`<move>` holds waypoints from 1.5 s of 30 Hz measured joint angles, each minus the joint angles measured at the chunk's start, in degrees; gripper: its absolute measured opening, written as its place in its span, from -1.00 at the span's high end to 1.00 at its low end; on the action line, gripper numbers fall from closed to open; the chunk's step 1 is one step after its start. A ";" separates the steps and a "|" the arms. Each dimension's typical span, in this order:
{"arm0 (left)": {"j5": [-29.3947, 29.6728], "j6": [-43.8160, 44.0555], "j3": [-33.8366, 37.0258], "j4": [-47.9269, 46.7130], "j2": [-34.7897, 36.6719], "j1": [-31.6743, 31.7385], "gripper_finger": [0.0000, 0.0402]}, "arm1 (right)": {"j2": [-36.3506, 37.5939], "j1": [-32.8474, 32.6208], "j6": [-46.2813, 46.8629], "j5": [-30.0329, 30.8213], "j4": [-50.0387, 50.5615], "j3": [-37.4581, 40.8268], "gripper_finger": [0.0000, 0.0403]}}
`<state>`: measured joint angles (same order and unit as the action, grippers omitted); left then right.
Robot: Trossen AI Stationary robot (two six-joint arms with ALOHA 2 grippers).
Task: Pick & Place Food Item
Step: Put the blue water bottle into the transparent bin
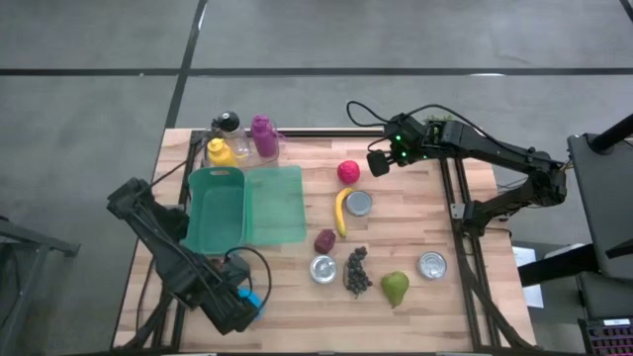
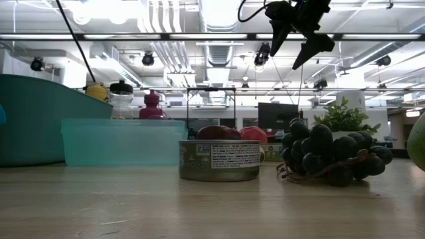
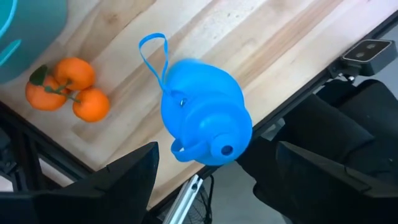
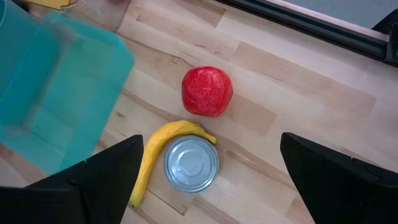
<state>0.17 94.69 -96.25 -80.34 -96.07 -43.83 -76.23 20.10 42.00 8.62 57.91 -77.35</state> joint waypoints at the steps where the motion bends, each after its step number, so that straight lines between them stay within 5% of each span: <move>1: -0.01 -0.19 0.00 -0.01 -0.19 0.00 -0.65 | 0.00 0.01 0.00 0.00 0.00 0.00 -0.88; 45: 1.18 -18.10 0.04 1.58 -1.69 -0.29 -0.65 | 0.00 0.01 -0.02 0.00 0.00 0.01 -0.88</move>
<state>1.35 76.59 -96.20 -78.75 -97.76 -44.12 -76.23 20.11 41.98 8.62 57.91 -77.34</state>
